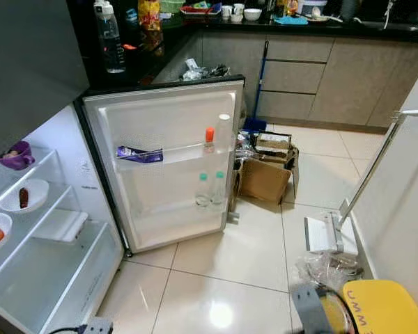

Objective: Restocking fridge

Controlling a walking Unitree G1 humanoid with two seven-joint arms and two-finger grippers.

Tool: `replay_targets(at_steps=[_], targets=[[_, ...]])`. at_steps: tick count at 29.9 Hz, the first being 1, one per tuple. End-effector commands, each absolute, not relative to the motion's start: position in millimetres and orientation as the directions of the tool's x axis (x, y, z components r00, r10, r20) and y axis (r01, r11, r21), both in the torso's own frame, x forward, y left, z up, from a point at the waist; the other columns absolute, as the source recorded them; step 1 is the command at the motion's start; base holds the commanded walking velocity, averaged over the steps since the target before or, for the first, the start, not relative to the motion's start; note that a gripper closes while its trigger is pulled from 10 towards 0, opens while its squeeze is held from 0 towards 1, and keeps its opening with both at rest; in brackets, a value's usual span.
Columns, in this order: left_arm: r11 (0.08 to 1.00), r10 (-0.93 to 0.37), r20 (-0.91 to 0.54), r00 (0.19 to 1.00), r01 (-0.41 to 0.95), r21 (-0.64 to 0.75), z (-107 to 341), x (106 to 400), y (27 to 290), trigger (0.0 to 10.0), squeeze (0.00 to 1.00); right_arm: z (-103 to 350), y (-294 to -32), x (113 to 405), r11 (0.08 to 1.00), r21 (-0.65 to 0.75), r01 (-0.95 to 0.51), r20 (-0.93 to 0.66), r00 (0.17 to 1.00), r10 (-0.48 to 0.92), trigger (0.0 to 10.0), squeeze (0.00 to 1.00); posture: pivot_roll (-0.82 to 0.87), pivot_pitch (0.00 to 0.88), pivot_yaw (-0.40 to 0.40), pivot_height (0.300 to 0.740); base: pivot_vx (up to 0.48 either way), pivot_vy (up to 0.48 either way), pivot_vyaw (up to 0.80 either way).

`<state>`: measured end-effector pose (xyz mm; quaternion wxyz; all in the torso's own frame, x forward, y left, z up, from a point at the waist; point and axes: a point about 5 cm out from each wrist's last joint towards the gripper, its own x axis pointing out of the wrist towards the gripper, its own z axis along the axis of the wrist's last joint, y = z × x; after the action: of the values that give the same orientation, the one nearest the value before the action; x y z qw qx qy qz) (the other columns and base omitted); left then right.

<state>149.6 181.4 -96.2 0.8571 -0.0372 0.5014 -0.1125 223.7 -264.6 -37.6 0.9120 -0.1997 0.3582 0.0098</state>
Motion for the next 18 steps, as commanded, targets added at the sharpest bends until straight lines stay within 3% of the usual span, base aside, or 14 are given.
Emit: replay_targets(at_steps=[1,3,8,11,15,16,17,18], targets=[[0.971,-0.235,-0.842,0.486,0.158,-0.179,-94,154,182,10.0,0.0,-34,-266,227,0.916,-0.362,-0.174,-0.644,0.757,-0.111,10.0,0.0,-0.09,0.0,-0.015,0.74,0.0,-0.465,0.0],[0.97,-0.239,-0.835,0.496,0.152,-0.187,-93,156,181,10.0,0.0,-30,-262,234,0.913,-0.358,-0.195,-0.627,0.775,-0.081,10.0,0.0,-0.09,0.0,-0.015,0.74,0.0,-0.409,0.0],[0.958,-0.286,-0.766,0.575,0.178,-0.224,-81,182,175,10.0,0.0,-10,-232,264,0.877,-0.282,-0.389,-0.553,0.813,0.183,10.0,0.0,-0.08,0.0,-0.02,0.74,0.0,0.0,0.0],[0.955,-0.296,-0.729,0.617,0.197,-0.221,-72,198,176,10.0,0.0,0,-216,273,0.808,-0.26,-0.529,-0.531,0.777,0.338,10.0,0.0,-0.08,0.0,-0.018,0.74,0.0,0.0,0.0],[0.953,-0.304,-0.701,0.645,0.208,-0.222,-66,208,178,10.0,0.0,7,-208,278,0.773,-0.235,-0.589,-0.508,0.753,0.419,10.0,0.0,-0.08,0.0,-0.018,0.74,0.0,0.0,0.0],[0.95,-0.314,-0.673,0.67,0.227,-0.216,-58,219,180,10.0,0.0,15,-201,283,0.729,-0.211,-0.651,-0.484,0.718,0.501,10.0,0.0,-0.09,0.0,-0.02,0.74,0.0,0.0,0.0],[0.943,-0.333,-0.618,0.713,0.27,-0.197,-43,240,185,10.0,0.0,29,-189,291,0.626,-0.191,-0.756,-0.451,0.634,0.628,10.0,0.0,-0.09,0.0,-0.019,0.74,0.0,0.0,0.0],[0.943,-0.333,-0.618,0.713,0.27,-0.197,-43,240,185,10.0,0.0,29,-189,291,0.626,-0.191,-0.756,-0.451,0.634,0.628,10.0,0.0,-0.09,0.0,-0.019,0.74,0.0,0.0,0.0]])
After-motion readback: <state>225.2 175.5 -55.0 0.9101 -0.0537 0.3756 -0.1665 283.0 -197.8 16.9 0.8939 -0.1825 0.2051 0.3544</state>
